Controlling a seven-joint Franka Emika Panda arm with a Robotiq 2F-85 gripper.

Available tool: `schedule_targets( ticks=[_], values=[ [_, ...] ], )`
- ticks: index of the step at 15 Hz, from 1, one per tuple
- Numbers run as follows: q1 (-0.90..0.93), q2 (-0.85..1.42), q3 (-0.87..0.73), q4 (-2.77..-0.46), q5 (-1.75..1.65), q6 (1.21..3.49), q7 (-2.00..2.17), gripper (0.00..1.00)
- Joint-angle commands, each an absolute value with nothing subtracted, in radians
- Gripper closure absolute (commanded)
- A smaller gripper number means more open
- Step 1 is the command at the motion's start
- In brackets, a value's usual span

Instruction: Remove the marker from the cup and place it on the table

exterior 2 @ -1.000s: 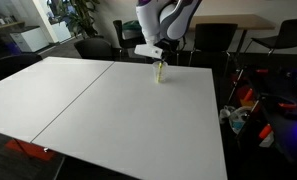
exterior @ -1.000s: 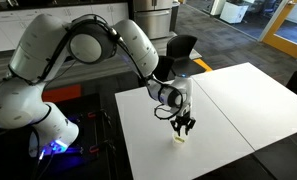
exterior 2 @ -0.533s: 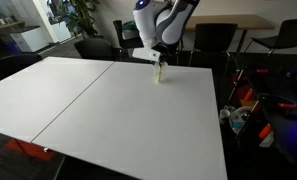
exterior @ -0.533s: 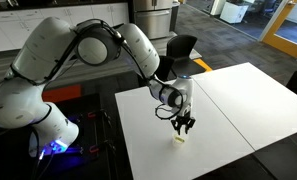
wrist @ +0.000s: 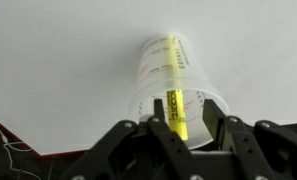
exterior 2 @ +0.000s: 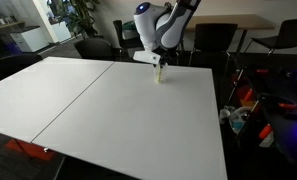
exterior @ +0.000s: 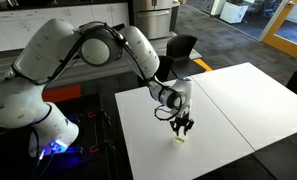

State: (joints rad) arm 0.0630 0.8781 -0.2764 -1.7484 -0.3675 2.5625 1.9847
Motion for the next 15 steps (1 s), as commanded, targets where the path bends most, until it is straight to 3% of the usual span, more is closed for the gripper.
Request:
schedule_targets(
  ticks=[1,15],
  values=[
    [0.082,0.896,-0.303,-1.727,-0.326,2.558,1.952,0.54],
    [0.089,0.924,-0.330,-1.707,-0.312,2.532,1.960,0.52]
  ],
)
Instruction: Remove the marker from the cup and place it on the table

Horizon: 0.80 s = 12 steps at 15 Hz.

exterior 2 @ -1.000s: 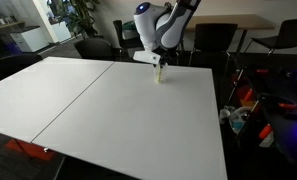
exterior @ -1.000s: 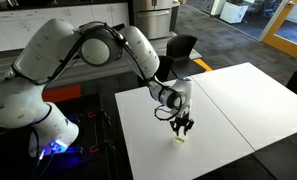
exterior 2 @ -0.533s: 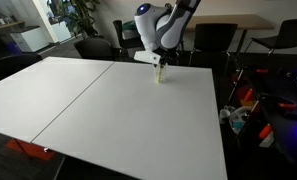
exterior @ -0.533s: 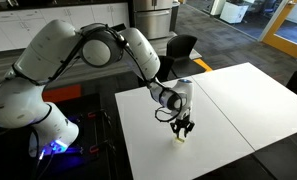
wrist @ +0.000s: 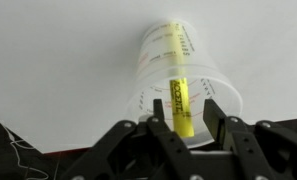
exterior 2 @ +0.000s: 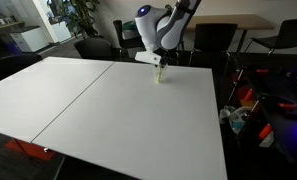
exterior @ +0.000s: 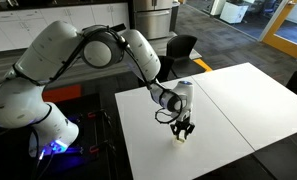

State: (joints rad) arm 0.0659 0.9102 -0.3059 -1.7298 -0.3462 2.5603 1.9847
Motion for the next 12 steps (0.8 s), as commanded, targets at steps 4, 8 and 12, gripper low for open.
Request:
schedule_targets(
  ticks=[4,8,12],
  values=[
    [0.090,0.931,-0.337,-1.702,-0.308,2.528,1.964,0.64],
    [0.099,0.936,-0.346,-1.698,-0.307,2.526,1.969,1.00],
    [0.118,0.932,-0.359,-1.706,-0.312,2.525,1.976,0.95]
  ],
)
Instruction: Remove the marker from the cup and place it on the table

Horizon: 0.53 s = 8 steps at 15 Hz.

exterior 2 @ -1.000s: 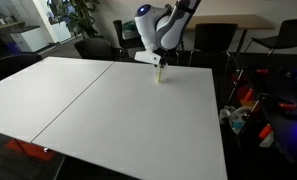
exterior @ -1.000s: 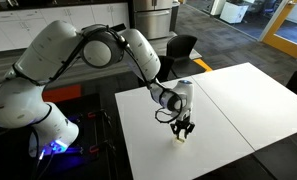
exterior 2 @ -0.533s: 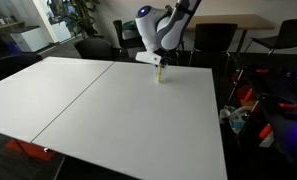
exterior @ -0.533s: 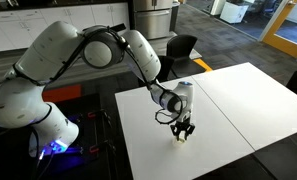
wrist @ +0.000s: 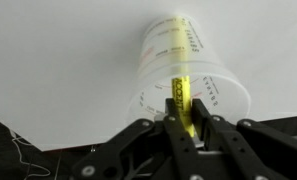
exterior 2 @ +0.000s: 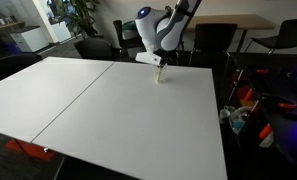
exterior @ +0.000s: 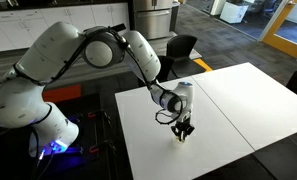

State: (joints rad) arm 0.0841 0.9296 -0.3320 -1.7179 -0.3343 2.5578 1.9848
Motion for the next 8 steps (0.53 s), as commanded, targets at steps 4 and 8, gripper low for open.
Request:
schedule_targets(
  ticks=[4,8],
  values=[
    [0.172,0.900,-0.388,-1.744,-0.333,2.523,1.999,0.95],
    [0.256,0.859,-0.438,-1.792,-0.361,2.491,2.032,0.95]
  ],
)
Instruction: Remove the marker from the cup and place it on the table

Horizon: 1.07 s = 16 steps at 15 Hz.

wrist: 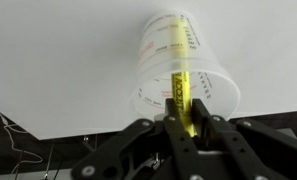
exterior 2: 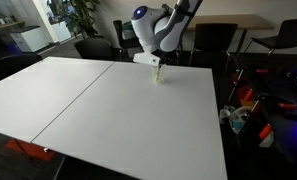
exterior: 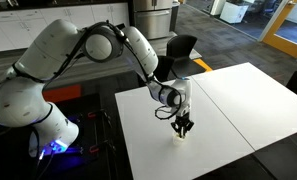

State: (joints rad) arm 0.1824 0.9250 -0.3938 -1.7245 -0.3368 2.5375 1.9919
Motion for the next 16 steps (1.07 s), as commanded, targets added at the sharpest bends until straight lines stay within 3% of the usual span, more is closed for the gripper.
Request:
schedule_targets(
  ticks=[1,10,16],
  values=[
    [0.277,0.852,-0.450,-1.800,-0.370,2.481,2.041,0.95],
    [0.445,0.628,-0.509,-2.010,-0.592,2.329,2.273,0.95],
    [0.405,0.420,-0.405,-2.128,-0.883,2.211,2.525,0.95]
  ],
)
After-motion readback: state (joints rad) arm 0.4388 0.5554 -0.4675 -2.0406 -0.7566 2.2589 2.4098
